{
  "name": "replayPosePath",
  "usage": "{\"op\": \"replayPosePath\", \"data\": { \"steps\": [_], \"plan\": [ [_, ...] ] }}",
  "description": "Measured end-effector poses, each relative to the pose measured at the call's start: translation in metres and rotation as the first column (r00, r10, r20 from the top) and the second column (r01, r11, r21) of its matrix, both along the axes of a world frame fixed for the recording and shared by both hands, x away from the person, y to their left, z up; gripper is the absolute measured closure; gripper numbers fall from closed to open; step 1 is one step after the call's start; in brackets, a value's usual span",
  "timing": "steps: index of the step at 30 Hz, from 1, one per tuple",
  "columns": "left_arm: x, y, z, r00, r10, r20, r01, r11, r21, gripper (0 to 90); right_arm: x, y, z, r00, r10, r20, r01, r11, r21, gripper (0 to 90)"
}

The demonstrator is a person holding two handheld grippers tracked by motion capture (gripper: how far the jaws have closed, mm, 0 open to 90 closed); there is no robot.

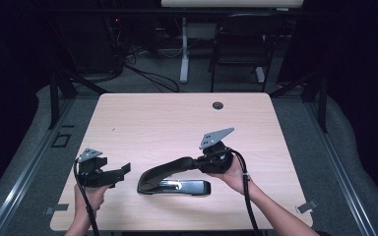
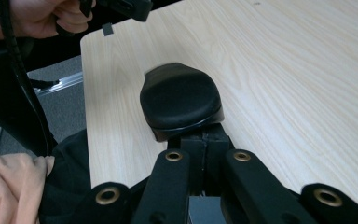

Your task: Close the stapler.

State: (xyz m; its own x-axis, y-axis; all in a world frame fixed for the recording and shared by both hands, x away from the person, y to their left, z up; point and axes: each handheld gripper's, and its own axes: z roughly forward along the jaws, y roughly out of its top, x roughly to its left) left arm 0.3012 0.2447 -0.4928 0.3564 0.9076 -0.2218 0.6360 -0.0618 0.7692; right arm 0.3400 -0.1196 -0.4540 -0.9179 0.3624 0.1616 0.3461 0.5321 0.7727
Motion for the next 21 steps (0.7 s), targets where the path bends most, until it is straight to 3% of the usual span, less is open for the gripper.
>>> {"op": "replayPosePath", "data": {
  "steps": [21],
  "plan": [
    [0.0,-0.001,0.0,1.0,-0.007,-0.005,0.007,1.0,0.001,3.3,-0.002,-0.02,-0.026,0.9978,-0.044,-0.05,0.038,0.994,-0.105,90.0]
  ]
}}
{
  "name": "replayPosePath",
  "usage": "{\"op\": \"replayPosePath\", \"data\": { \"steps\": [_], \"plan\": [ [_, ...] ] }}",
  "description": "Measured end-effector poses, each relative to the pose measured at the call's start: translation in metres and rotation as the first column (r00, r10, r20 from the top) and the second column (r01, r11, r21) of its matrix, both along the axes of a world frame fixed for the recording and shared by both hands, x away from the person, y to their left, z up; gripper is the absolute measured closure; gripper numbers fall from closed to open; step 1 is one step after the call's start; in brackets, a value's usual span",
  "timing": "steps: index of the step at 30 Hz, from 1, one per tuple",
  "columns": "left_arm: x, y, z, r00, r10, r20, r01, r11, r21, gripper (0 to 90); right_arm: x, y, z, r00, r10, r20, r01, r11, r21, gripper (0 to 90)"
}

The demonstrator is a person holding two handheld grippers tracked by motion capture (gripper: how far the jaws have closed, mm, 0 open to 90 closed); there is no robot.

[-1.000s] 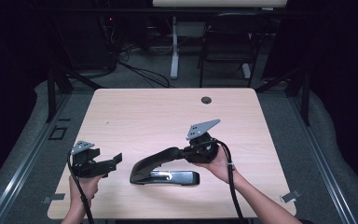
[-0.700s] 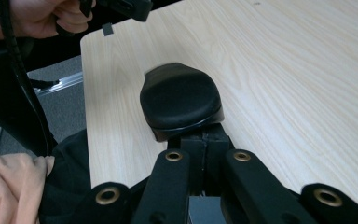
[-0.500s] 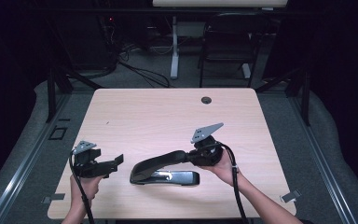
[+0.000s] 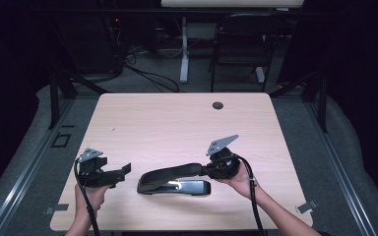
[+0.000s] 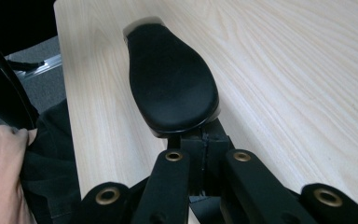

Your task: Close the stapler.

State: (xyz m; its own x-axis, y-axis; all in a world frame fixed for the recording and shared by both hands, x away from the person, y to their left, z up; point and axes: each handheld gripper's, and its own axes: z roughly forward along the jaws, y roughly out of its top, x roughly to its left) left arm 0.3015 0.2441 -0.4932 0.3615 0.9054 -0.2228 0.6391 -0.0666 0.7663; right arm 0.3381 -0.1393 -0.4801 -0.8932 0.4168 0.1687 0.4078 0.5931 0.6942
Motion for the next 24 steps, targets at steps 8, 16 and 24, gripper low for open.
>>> {"op": "replayPosePath", "data": {
  "steps": [8,16,24],
  "plan": [
    [0.0,-0.001,0.0,1.0,-0.003,0.0,0.003,1.0,0.004,3.3,0.0,-0.003,-0.008,0.9999,-0.009,-0.008,0.009,0.999,-0.041,90.0],
    [0.0,-0.002,-0.001,1.0,-0.003,0.0,0.003,1.0,0.006,3.4,0.002,-0.004,-0.016,0.999,-0.033,-0.032,0.031,0.997,-0.072,90.0],
    [0.0,-0.002,-0.001,1.0,-0.005,-0.002,0.005,1.0,0.006,3.4,0.002,-0.001,-0.022,0.9985,-0.03,-0.046,0.025,0.993,-0.115,90.0]
  ]
}}
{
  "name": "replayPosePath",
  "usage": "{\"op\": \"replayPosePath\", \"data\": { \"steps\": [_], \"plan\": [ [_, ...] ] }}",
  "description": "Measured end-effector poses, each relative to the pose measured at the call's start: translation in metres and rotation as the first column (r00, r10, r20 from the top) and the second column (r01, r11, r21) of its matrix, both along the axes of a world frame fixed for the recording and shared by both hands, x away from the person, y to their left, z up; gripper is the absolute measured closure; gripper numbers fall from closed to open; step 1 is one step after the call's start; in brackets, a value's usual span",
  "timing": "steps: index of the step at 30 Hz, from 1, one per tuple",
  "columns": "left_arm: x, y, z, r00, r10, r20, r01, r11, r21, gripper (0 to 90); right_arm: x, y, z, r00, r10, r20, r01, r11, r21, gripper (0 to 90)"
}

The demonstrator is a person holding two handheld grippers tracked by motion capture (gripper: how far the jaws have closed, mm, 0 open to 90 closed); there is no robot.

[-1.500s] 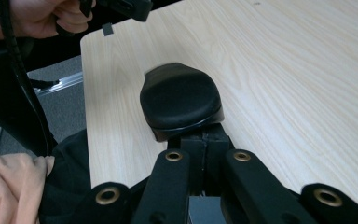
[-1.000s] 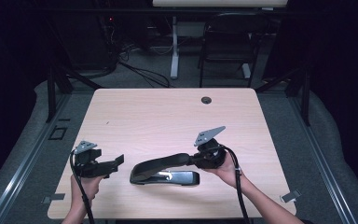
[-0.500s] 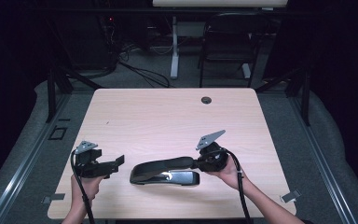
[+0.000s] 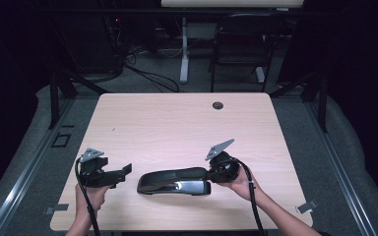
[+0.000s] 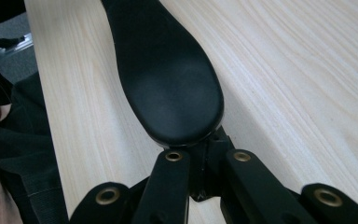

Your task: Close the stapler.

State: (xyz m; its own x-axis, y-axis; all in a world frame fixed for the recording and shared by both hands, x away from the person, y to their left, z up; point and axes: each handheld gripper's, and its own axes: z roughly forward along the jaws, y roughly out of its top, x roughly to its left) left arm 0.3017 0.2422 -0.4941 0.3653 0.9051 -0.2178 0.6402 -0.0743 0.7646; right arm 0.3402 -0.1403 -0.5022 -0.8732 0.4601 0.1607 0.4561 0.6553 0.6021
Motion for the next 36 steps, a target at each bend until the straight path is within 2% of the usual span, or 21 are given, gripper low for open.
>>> {"op": "replayPosePath", "data": {
  "steps": [4,8,15,19,21,25,27,30,33,36],
  "plan": [
    [0.0,0.0,0.0,1.0,0.0,-0.001,0.0,1.0,0.0,3.4,0.0,0.0,-0.003,0.9999,-0.006,-0.008,0.006,1.0,-0.017,90.0],
    [0.0,0.0,0.0,1.0,-0.005,-0.008,0.005,1.0,0.004,3.5,0.0,0.001,-0.005,0.9998,0.009,0.018,-0.008,0.999,-0.048,90.0],
    [0.0,0.0,0.0,0.9999,-0.009,-0.012,0.009,0.9999,0.006,3.5,0.0,0.001,-0.012,0.9999,0.007,0.009,-0.007,0.995,-0.096,90.0],
    [0.001,-0.001,-0.002,1.0,-0.007,-0.005,0.007,1.0,0.003,3.5,0.002,0.0,-0.008,0.9988,-0.014,0.046,0.022,0.987,-0.16,90.0],
    [0.001,-0.001,-0.002,0.9999,-0.01,-0.005,0.01,0.9999,0.004,3.5,0.005,-0.005,-0.003,0.9964,-0.044,0.072,0.055,0.986,-0.159,90.0],
    [0.002,-0.001,-0.002,0.9999,-0.013,-0.007,0.013,0.9999,0.007,3.5,0.007,-0.017,0.013,0.986,-0.109,0.126,0.12,0.989,-0.083,90.0],
    [0.002,-0.001,-0.001,0.9998,-0.018,-0.012,0.018,0.9998,0.009,3.5,0.004,-0.018,0.023,0.98,-0.12,0.159,0.129,0.991,-0.047,90.0],
    [0.002,-0.002,-0.002,0.9999,-0.014,-0.008,0.014,0.9999,0.007,3.5,-0.006,-0.013,0.035,0.9798,-0.09,0.178,0.094,0.996,-0.01,90.0],
    [0.002,-0.002,-0.002,0.9999,-0.013,-0.01,0.013,0.9999,0.008,3.5,-0.013,-0.005,0.037,0.9854,-0.043,0.165,0.046,0.999,-0.011,90.0],
    [0.002,-0.002,-0.002,0.9999,-0.013,-0.007,0.013,0.9999,0.008,3.5,-0.017,0.003,0.034,0.9871,0.005,0.16,0.002,0.999,-0.047,90.0]
  ]
}}
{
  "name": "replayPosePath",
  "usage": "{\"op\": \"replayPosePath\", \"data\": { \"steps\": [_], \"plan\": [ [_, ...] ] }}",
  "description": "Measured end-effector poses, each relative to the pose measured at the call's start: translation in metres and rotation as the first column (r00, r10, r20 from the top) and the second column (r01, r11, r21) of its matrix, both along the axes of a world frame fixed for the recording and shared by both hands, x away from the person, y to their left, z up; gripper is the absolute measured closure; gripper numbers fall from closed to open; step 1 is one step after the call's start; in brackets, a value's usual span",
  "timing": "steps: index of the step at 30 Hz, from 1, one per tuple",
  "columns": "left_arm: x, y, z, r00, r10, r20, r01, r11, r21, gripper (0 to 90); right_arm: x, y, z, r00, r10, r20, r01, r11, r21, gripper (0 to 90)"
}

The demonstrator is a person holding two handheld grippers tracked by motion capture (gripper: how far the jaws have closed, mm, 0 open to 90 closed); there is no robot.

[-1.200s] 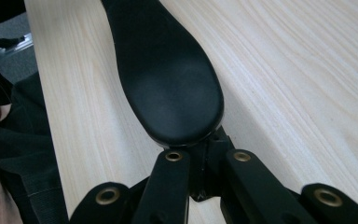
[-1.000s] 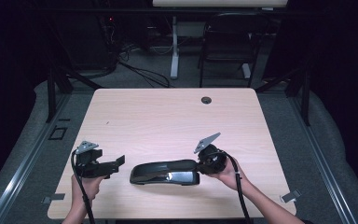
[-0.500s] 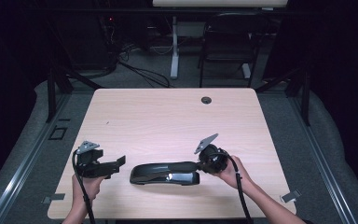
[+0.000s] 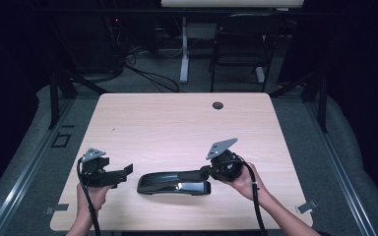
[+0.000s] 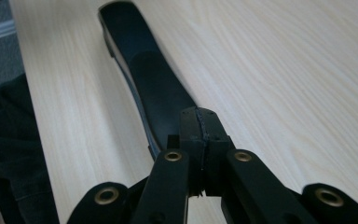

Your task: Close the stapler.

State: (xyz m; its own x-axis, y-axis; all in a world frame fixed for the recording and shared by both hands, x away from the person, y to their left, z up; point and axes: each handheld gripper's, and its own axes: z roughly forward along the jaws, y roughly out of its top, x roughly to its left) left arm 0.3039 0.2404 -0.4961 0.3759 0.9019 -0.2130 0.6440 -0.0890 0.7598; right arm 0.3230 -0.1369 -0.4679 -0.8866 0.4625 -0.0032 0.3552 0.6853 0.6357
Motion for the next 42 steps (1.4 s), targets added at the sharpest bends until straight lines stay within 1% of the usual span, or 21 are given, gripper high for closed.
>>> {"op": "replayPosePath", "data": {
  "steps": [1,3,6,9,11,12,14,18,21,24,28,29,31,32,34,38,39,40,42],
  "plan": [
    [0.0,0.0,0.0,1.0,0.0,0.0,0.0,1.0,0.0,3.5,0.0,0.001,-0.001,1.0,0.002,0.0,-0.002,1.0,-0.005,90.0],
    [0.0,0.0,0.0,1.0,0.001,-0.001,-0.001,1.0,0.002,3.7,0.0,0.001,-0.002,1.0,0.0,-0.003,0.0,1.0,0.008,90.0],
    [0.0,-0.001,0.0,1.0,-0.002,-0.003,0.002,1.0,0.004,3.9,0.001,0.001,-0.004,0.9999,0.002,-0.015,-0.002,1.0,-0.01,90.0],
    [0.0,-0.001,0.0,1.0,-0.004,-0.001,0.004,1.0,0.005,3.9,0.003,0.002,-0.011,0.9997,0.006,-0.025,-0.007,0.999,-0.053,90.0],
    [-0.001,-0.001,0.0,1.0,-0.006,-0.005,0.007,1.0,0.006,4.0,0.004,0.002,-0.013,0.9993,0.008,-0.038,-0.01,0.998,-0.055,90.0],
    [-0.001,-0.001,0.0,1.0,-0.008,-0.006,0.008,1.0,0.006,4.1,0.005,0.001,-0.014,0.999,0.007,-0.044,-0.009,0.999,-0.046,90.0],
    [-0.001,-0.002,0.0,1.0,-0.006,0.001,0.006,1.0,0.005,4.1,0.005,0.002,-0.015,0.9989,0.004,-0.047,-0.006,0.999,-0.046,90.0],
    [-0.001,-0.002,0.0,1.0,-0.01,0.0,0.01,0.9999,0.007,4.2,0.006,0.004,-0.024,0.9986,0.006,-0.052,-0.01,0.997,-0.081,90.0],
    [0.0,-0.002,0.0,0.9999,-0.014,-0.009,0.014,0.9999,0.005,4.5,0.007,0.004,-0.025,0.9986,0.013,-0.052,-0.017,0.997,-0.079,90.0],
    [0.0,-0.003,0.0,0.9998,-0.017,-0.006,0.017,0.9999,0.004,4.5,0.007,0.003,-0.025,0.9985,0.012,-0.054,-0.017,0.996,-0.082,90.0],
    [0.0,-0.003,0.0,0.9998,-0.018,-0.004,0.018,0.9998,0.001,4.5,0.008,0.001,-0.024,0.9979,0.009,-0.064,-0.013,0.998,-0.059,90.0],
    [0.0,-0.003,0.0,0.9998,-0.018,-0.004,0.018,0.9998,0.0,4.5,0.007,-0.001,-0.02,0.9985,0.008,-0.055,-0.01,1.0,-0.027,90.0],
    [0.0,-0.003,0.0,0.9999,-0.016,-0.001,0.016,0.9999,0.0,4.5,0.006,-0.005,-0.011,0.9991,0.014,-0.04,-0.012,0.999,0.035,90.0],
    [0.0,-0.003,0.0,0.9999,-0.016,0.0,0.016,0.9999,-0.001,4.5,0.005,-0.005,-0.005,0.9998,0.012,-0.018,-0.011,0.999,0.041,90.0],
    [-0.001,-0.004,0.0,0.9998,-0.019,-0.001,0.019,0.9998,0.002,4.4,0.002,-0.005,-0.001,0.9997,0.016,0.016,-0.016,0.999,0.05,88.8],
    [-0.001,-0.004,0.001,0.9998,-0.018,0.004,0.018,0.9998,-0.004,4.2,-0.002,-0.006,0.005,0.9989,0.006,0.046,-0.009,0.998,0.061,83.0],
    [-0.001,-0.004,0.001,0.9998,-0.018,0.005,0.018,0.9998,-0.006,4.2,-0.003,-0.007,0.007,0.9988,-0.004,0.049,0.001,0.997,0.071,80.8],
    [-0.001,-0.004,0.001,0.9998,-0.019,0.004,0.019,0.9998,-0.007,4.1,-0.003,-0.008,0.01,0.9979,-0.013,0.064,0.008,0.998,0.069,77.6],
    [-0.002,-0.004,0.0,0.9998,-0.022,0.004,0.022,0.9997,-0.01,3.9,-0.004,-0.011,0.015,0.9969,-0.023,0.075,0.018,0.998,0.067,72.8]
  ]
}}
